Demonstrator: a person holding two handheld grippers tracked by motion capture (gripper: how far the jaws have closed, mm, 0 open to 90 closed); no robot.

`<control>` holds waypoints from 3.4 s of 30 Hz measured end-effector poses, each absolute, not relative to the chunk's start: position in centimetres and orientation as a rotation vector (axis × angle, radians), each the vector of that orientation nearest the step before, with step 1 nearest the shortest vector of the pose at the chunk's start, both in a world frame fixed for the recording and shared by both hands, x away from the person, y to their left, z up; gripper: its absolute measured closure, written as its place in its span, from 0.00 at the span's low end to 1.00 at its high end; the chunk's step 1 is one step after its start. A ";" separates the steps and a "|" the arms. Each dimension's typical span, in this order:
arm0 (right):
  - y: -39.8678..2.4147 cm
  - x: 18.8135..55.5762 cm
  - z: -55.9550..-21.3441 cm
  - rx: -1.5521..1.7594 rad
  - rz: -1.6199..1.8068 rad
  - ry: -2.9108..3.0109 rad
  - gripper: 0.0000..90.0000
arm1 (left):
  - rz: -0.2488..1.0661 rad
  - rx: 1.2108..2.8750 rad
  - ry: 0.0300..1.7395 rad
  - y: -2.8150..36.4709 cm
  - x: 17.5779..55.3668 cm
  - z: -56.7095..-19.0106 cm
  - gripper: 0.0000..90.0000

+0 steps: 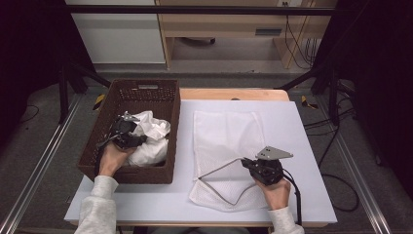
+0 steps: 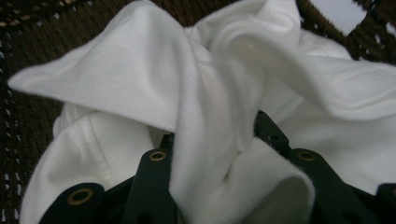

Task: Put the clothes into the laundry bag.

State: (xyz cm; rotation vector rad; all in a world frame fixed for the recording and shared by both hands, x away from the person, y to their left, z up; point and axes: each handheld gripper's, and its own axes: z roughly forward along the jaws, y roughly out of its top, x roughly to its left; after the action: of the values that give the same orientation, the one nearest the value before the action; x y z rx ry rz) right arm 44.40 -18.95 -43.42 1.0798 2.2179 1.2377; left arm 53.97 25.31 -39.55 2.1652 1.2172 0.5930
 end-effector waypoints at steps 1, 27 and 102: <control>-19.0 44.4 -43.4 1.083 1.241 2.216 0.98 | 0.616 2.149 1.202 25.3 53.8 -39.4 0.73; -19.4 44.4 -43.3 1.085 1.246 2.204 0.98 | 0.904 1.781 1.045 26.6 51.1 -35.2 0.76; -21.2 47.0 -44.2 1.217 1.258 2.113 0.99 | 0.731 1.483 0.378 11.0 37.7 -23.5 0.80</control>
State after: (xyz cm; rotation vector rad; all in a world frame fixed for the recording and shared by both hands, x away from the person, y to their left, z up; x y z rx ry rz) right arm 47.02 -21.20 -44.19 1.2170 2.1130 1.2575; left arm 37.69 11.04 -23.50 1.4829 0.3782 0.7307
